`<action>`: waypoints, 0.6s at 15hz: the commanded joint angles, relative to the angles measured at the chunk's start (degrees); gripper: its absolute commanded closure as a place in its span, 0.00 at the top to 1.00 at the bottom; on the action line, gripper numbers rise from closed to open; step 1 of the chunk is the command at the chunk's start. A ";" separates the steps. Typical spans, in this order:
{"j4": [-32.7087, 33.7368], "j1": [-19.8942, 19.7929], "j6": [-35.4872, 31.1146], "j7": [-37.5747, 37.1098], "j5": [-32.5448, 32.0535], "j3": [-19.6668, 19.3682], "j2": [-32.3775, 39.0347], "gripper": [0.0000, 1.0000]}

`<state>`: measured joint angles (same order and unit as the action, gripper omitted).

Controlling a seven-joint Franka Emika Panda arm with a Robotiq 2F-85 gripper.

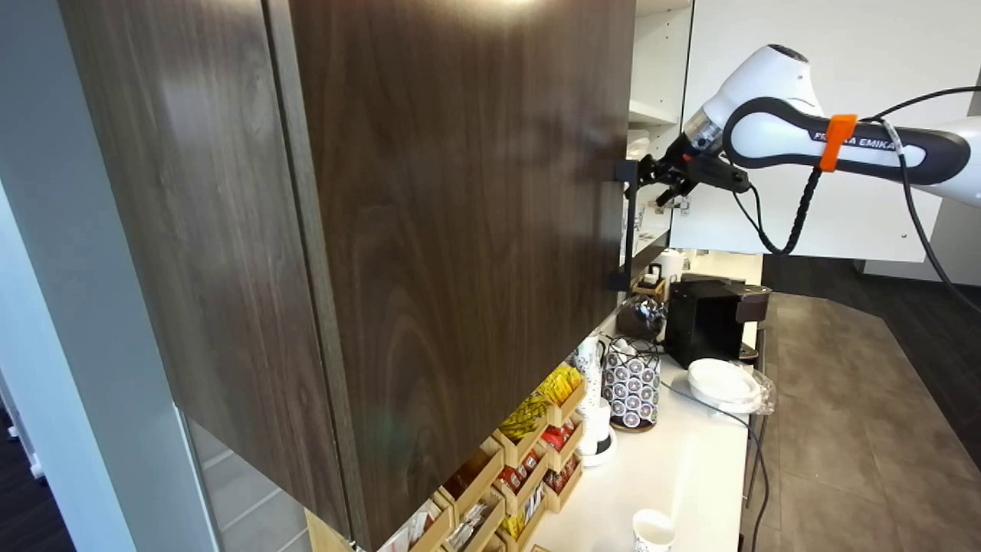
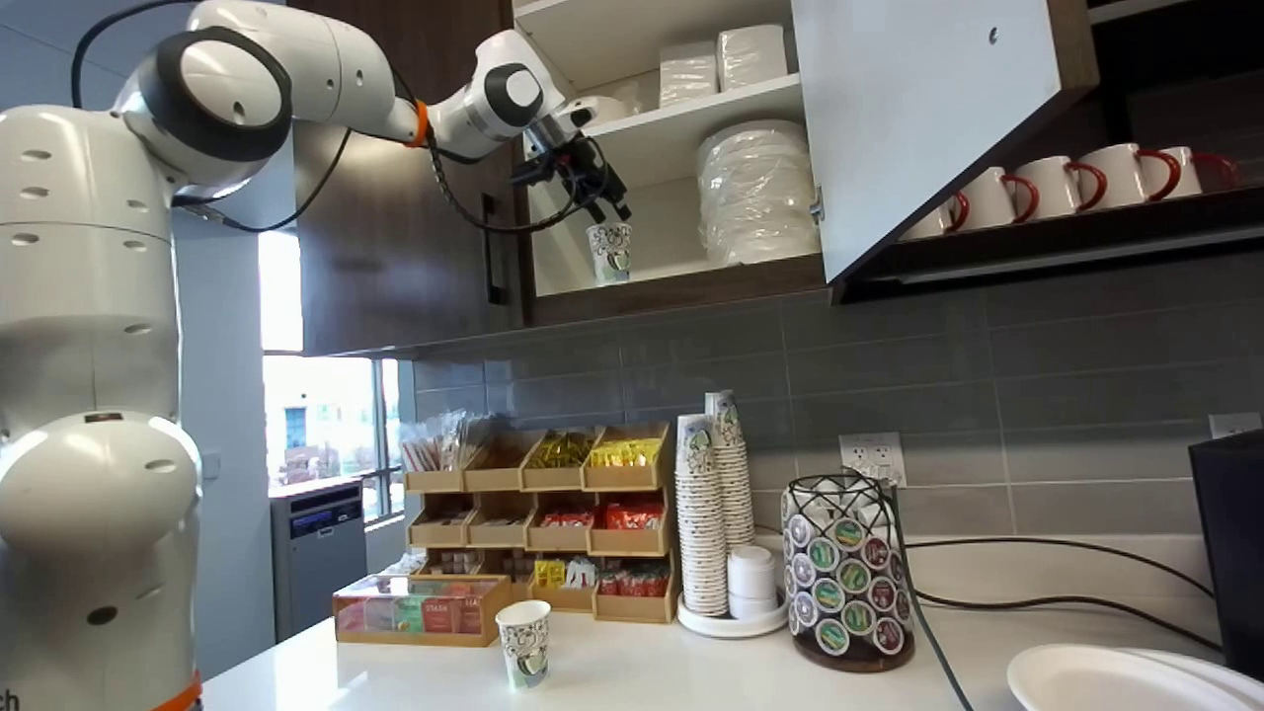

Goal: Remove the coffee cup from the upper cabinet and put it in the coffee cup on the counter then place the two cups in the open upper cabinet.

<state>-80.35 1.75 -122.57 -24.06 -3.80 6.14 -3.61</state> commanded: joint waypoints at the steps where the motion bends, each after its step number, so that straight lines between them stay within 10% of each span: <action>1: 2.67 -0.33 1.74 -2.11 -2.47 -0.08 2.32 0.74; 9: 2.49 -1.19 8.17 -0.77 -0.65 -1.53 1.37 0.23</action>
<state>-78.59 0.90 -117.81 -24.64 -5.44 4.99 -1.80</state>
